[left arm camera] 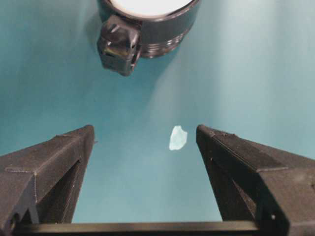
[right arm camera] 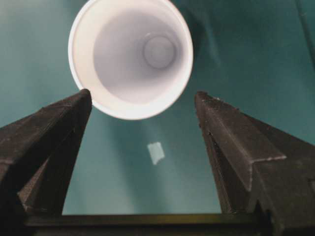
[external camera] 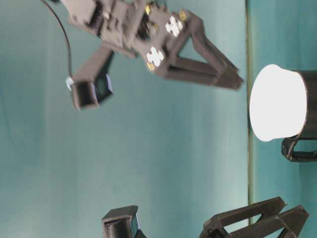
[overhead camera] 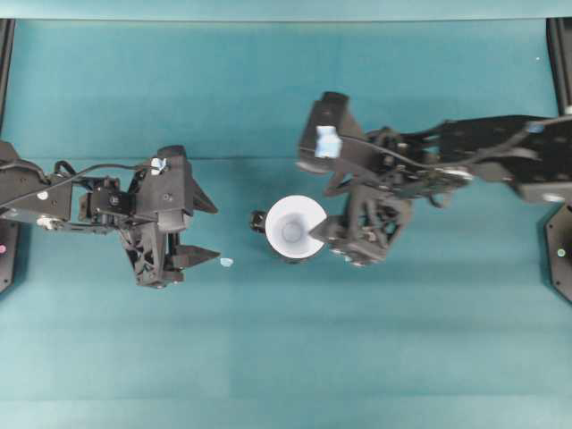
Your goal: Put a paper cup into the cup holder on your left arm.
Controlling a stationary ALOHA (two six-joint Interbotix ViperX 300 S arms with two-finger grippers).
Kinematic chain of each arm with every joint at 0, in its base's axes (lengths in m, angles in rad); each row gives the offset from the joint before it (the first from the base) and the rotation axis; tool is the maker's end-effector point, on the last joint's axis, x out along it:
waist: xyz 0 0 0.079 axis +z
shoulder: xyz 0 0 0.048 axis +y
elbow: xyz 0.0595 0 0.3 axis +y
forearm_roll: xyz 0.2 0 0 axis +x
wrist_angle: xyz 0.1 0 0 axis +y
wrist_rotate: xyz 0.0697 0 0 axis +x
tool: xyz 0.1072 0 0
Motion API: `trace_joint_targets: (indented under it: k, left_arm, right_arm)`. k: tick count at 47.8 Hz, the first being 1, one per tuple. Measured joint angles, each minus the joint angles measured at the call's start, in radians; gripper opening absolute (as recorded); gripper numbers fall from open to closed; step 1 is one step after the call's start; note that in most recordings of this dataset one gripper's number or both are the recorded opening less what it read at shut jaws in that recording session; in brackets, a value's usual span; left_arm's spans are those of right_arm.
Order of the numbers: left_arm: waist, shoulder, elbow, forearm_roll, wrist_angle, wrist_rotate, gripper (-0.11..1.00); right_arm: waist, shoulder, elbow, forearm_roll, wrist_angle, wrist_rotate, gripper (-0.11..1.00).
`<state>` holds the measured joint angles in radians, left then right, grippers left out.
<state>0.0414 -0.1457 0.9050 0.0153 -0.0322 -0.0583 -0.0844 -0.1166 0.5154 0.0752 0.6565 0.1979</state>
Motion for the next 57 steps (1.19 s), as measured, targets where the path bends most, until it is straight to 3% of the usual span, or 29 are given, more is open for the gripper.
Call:
trace_joint_targets:
  k: [23,57]
  left_arm:
    - [0.000,0.002,-0.003,-0.002,0.000,0.000,0.92]
    - [0.000,0.002,-0.008,-0.002,0.000,0.000,0.92]
  right_arm:
    - [0.026,-0.147,0.133,-0.017,-0.040,0.000,0.84]
    - [0.040,-0.184,0.173,-0.017,-0.041,-0.002,0.83]
